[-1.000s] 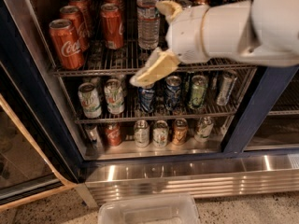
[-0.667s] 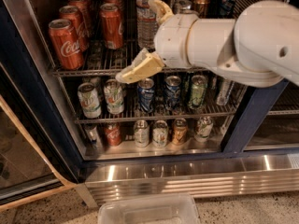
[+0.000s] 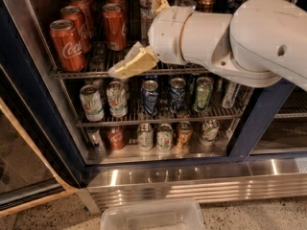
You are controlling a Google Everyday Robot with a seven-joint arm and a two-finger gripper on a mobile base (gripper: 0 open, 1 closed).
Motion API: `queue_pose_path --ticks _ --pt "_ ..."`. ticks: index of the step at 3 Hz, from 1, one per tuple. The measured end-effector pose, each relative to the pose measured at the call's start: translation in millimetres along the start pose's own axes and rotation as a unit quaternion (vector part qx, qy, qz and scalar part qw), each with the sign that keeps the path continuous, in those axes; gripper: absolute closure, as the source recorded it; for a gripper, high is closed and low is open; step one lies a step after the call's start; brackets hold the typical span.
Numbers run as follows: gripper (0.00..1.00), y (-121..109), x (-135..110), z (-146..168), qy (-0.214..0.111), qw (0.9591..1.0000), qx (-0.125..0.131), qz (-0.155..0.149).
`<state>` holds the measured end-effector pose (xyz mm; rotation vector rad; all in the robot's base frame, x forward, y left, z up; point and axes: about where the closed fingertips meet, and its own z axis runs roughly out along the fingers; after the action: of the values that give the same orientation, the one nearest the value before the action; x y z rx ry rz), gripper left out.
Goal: Pick water bottle from top shelf of fridge
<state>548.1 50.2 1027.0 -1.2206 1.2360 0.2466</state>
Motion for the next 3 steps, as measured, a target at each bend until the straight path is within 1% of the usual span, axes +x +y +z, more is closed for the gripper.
queue_pose_path --ticks 1,2,3 --pt "0.0 -4.1 6.4 4.8 -0.007 0.9995 0.028 0.016" --pt "0.0 -13.5 60.5 -3.0 -0.011 0.9929 0.096 0.07" --pt "0.0 -24.1 125.8 -29.0 0.006 0.9812 0.173 0.086"
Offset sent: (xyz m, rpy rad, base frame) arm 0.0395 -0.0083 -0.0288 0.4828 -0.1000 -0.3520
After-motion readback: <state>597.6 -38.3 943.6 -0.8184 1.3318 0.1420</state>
